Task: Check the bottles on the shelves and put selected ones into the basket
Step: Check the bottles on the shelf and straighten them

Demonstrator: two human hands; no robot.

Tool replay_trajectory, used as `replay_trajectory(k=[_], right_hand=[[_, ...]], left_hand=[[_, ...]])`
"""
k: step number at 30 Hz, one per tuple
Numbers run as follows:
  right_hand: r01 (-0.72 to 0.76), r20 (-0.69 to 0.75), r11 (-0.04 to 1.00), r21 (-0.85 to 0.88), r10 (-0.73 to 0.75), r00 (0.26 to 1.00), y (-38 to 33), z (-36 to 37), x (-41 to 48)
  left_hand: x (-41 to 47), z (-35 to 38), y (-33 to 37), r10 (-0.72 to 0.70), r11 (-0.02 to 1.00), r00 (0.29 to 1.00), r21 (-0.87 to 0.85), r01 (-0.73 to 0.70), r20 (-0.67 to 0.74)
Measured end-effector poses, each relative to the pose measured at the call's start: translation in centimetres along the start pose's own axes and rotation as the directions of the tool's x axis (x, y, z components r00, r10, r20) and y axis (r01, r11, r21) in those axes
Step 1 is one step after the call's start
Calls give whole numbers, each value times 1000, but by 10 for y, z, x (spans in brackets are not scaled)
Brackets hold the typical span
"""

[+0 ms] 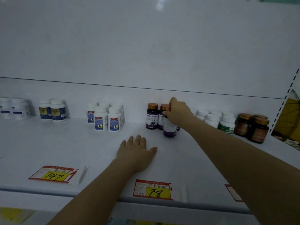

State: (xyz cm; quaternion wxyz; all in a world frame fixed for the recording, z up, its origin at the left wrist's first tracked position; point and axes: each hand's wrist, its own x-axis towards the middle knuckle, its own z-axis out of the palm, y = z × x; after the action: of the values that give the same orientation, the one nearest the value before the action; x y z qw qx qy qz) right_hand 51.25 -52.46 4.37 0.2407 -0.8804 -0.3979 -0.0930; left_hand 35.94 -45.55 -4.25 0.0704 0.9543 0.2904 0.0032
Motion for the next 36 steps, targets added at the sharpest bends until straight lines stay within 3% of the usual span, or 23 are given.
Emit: replay_trajectory(k=[2,4,8,10,12,15,20,24,31,34,36], right_hand=[[16,13,999,32,-17,1000,-5,-16,-1],[50,-8,993,110,-50,999,-9,-37,-3],[107,-46,964,243,-99,994,-19,-84,-11],[85,7,910,406,-96,995,-22,-98,-16],[39,72,842,537,-92,993,-21,-103,-21],[6,99,770,638,-91,991,-12,-96,-27],[-137,168,697,704,25,985,5,-79,-31],[-195,198,702,684,79,977,7,-69,-29],[-29,142,693,720,-106,984,3,-73,-27],[27,111,711,703,-147,983,2,-74,-27],[47,144,777,628,-176,974,1,-78,-27]], left_hand=[[0,-8,2,-9,998,1000,-61,9,3],[1,-25,5,-39,967,999,-252,38,1],[-2,-65,16,-14,792,994,-608,-55,-109],[-3,-78,23,29,659,990,-742,-124,-139],[-3,-84,31,69,532,983,-827,-181,-171],[-3,-80,40,78,452,981,-871,-192,-176],[-8,-71,43,63,413,994,-904,-109,-91],[-9,-68,44,51,416,997,-906,-81,-66],[-6,-67,40,11,422,984,-892,-165,-176],[-5,-66,40,29,492,964,-836,-244,-265],[-1,-64,38,35,558,952,-784,-272,-305]])
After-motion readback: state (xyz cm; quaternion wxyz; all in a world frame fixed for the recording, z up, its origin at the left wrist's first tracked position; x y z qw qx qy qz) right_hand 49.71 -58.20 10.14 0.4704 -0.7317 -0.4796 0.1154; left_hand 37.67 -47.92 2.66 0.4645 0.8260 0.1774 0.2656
